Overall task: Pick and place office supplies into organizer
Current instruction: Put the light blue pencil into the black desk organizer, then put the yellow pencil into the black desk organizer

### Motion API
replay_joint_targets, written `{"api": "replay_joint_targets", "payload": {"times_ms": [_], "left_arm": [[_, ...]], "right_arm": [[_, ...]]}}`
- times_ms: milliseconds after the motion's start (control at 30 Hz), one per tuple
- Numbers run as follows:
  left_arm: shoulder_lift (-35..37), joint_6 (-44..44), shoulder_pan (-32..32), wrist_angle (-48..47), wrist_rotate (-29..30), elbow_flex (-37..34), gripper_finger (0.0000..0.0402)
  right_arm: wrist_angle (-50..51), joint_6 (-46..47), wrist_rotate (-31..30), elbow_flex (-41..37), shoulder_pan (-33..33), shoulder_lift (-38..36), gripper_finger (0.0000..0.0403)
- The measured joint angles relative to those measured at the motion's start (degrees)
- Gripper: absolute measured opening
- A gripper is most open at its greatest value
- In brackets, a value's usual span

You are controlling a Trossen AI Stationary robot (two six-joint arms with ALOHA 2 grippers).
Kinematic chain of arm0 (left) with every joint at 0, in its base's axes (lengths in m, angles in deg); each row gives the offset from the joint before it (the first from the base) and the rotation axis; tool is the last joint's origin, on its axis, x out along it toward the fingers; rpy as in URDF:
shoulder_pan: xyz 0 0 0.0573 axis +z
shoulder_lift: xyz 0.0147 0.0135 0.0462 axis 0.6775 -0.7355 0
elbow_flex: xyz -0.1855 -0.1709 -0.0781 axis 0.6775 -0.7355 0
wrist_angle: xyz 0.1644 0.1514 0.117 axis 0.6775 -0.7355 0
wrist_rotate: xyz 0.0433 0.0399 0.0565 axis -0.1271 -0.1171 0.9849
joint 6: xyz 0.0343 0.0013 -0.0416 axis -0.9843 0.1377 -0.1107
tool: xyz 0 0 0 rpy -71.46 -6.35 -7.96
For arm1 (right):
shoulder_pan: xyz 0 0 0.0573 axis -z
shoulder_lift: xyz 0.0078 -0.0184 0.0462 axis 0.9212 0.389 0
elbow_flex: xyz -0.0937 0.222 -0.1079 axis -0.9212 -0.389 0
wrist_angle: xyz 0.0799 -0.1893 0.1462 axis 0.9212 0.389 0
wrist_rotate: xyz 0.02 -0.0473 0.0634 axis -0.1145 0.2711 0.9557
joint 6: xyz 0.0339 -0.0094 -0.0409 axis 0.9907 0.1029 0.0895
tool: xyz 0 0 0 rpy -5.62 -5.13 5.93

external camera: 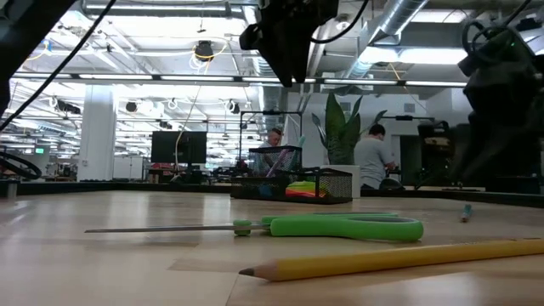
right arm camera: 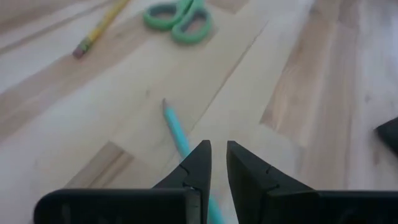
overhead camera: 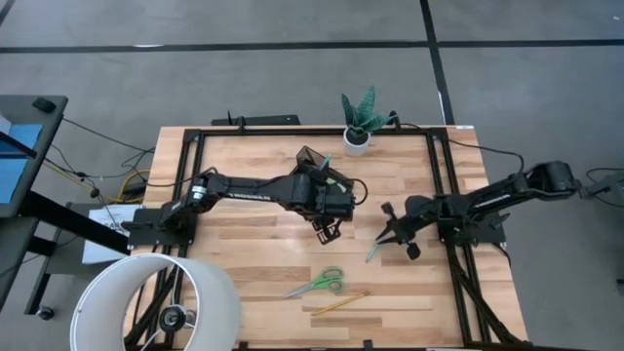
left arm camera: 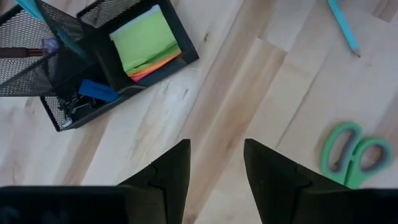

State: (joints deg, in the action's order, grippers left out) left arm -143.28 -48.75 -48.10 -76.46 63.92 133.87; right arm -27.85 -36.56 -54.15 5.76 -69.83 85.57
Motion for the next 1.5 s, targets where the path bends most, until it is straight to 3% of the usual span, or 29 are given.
{"api": "replay_joint_targets", "payload": {"times_ms": [167,333,733,1000,1200,1367,1500], "left_arm": [[0.00,0.00,0.63,0.03,0.01,0.00,0.0144],[0.00,0.02,1.54,0.04,0.02,-0.02,0.0144],[-0.02,-0.35,1.68,-1.71,-1.05,-0.52,0.0144],[-0.04,-0.83,1.78,-1.60,-0.96,-0.52,0.0144],[-0.04,-2.41,1.81,-0.98,-1.98,-0.52,0.0144],[-0.04,-4.75,1.37,-1.51,-9.43,-0.52,0.0144],[0.00,-9.42,-0.99,-1.26,-11.11,-2.12,0.0144]], "right_arm": [[-0.70,-3.74,2.07,0.00,-0.42,5.35,0.0043],[-8.25,-10.11,0.68,0.02,0.03,11.35,0.0039],[-15.72,-8.71,1.71,2.33,-0.61,22.31,0.0037],[-20.47,-7.76,1.11,4.98,3.18,19.49,0.0034],[-20.74,6.76,0.11,8.58,4.81,13.60,0.0030],[-19.02,10.85,-4.73,9.52,3.68,6.77,0.0018],[-14.77,14.80,-0.44,9.55,-0.50,1.37,0.0010]]}}
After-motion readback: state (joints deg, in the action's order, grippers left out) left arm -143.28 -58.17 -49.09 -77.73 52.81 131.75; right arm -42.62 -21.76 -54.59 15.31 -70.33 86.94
